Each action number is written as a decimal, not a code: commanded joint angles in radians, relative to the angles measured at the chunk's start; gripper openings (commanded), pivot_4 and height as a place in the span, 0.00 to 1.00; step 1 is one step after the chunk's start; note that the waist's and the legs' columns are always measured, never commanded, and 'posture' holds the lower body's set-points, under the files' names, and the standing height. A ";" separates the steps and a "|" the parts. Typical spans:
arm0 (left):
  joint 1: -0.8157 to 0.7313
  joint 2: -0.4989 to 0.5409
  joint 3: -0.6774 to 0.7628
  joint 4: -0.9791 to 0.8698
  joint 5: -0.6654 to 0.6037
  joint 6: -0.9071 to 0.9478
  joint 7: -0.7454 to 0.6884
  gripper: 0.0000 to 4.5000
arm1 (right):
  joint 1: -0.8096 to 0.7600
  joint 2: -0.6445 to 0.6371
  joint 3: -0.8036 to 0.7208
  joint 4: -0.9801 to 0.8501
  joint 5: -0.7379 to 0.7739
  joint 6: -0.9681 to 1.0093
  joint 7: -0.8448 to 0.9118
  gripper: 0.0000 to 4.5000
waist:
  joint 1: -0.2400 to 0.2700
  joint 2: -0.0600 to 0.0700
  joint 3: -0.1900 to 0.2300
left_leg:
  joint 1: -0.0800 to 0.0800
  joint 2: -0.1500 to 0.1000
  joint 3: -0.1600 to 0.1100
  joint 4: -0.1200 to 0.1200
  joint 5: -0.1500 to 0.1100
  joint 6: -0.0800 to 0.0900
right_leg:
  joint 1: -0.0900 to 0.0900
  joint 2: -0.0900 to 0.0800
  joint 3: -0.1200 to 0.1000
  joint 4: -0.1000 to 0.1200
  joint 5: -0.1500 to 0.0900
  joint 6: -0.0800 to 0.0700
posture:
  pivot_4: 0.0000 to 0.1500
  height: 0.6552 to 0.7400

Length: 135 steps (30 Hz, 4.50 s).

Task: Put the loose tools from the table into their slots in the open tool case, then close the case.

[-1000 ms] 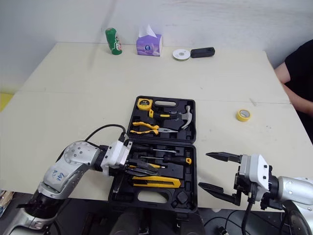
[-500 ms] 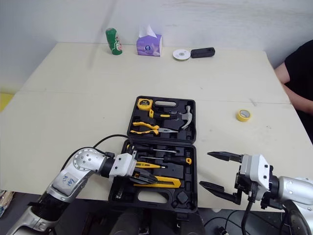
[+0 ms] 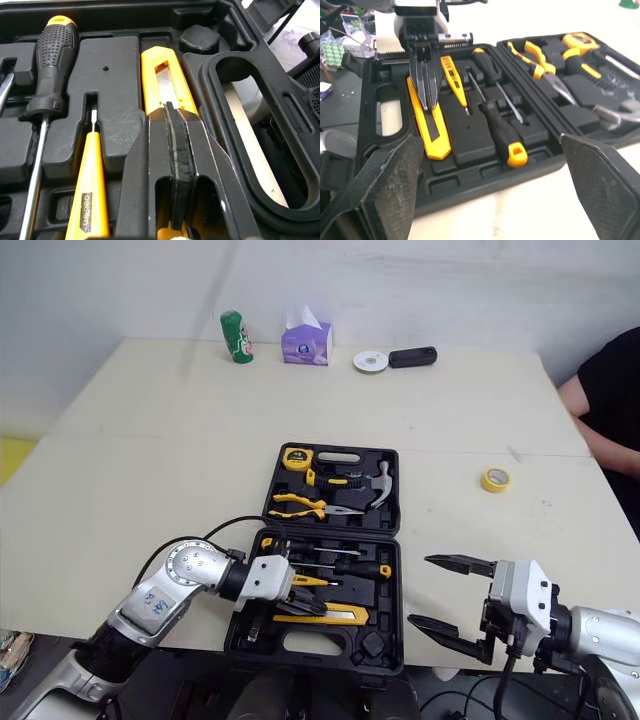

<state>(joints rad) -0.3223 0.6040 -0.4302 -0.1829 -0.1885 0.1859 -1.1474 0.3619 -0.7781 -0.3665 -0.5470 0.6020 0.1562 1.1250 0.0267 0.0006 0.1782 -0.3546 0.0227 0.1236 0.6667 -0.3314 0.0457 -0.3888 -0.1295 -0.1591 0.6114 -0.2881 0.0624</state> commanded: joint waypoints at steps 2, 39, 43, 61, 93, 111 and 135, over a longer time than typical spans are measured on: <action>0.053 0.021 -0.023 0.099 0.065 -0.005 0.013 0.01 | -0.009 -0.001 -0.028 -0.015 0.010 -0.006 -0.015 1.00 | 0.000 0.001 -0.003 | 0.000 0.000 0.000 -0.001 0.000 0.000 | 0.000 0.000 0.000 0.000 0.000 0.000 | 1.00 1.00; 0.365 0.098 1.160 0.612 -0.222 -0.226 0.583 0.99 | -0.079 0.078 -0.549 1.205 -0.200 -0.622 -0.551 1.00 | -0.004 0.000 0.004 | -0.004 0.002 0.001 -0.004 -0.005 -0.009 | -0.006 0.000 0.000 -0.002 -0.001 -0.002 | 1.00 1.00; 0.330 0.086 1.141 0.596 -0.235 -0.214 0.607 0.99 | -0.076 0.097 -0.521 1.190 -0.203 -0.636 -0.579 1.00 | -0.007 0.001 0.004 | -0.004 0.002 0.001 -0.004 -0.005 -0.009 | -0.006 0.000 0.000 -0.002 -0.001 -0.002 | 1.00 1.00; 0.148 0.004 0.919 0.152 -0.423 -0.023 0.458 0.99 | -0.252 -0.067 -0.255 0.628 -0.092 -0.068 -0.468 1.00 | -0.027 0.004 0.008 | -0.004 0.002 0.003 -0.005 -0.003 -0.012 | -0.007 0.000 0.001 0.000 -0.001 -0.001 | 1.00 1.00; -0.050 -0.047 0.567 -0.127 -0.513 0.216 0.291 0.99 | -1.642 -0.134 0.784 1.622 -0.813 0.067 0.245 1.00 | -0.031 0.004 0.018 | -0.023 0.002 0.007 0.000 0.011 -0.009 | -0.022 0.005 0.000 0.003 0.002 0.001 | 1.00 1.00; -0.058 -0.060 0.542 -0.179 -0.501 0.247 0.315 0.99 | -1.656 -0.049 0.754 1.805 -0.915 -0.016 0.128 1.00 | -0.034 0.004 0.018 | -0.021 0.002 0.007 0.001 0.012 -0.010 | -0.022 0.004 0.001 0.007 0.002 0.001 | 1.00 1.00; -0.066 -0.075 0.539 -0.162 -0.502 0.241 0.299 0.99 | -1.637 0.005 0.695 1.842 -0.931 0.023 0.156 1.00 | -0.053 0.004 0.018 | -0.021 0.001 0.007 0.001 0.013 -0.010 | -0.022 0.004 0.001 0.008 0.002 0.001 | 1.00 1.00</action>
<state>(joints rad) -0.3789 0.5295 0.0999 -0.3200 -0.6792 0.4378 -0.8428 -1.2791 -0.7626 0.3394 1.3034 -0.3234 0.1926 1.2796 -0.0267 0.0043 0.1962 -0.3757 0.0242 0.1301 0.6677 -0.3185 0.0357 -0.4111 -0.1253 -0.1577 0.6197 -0.2865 0.0631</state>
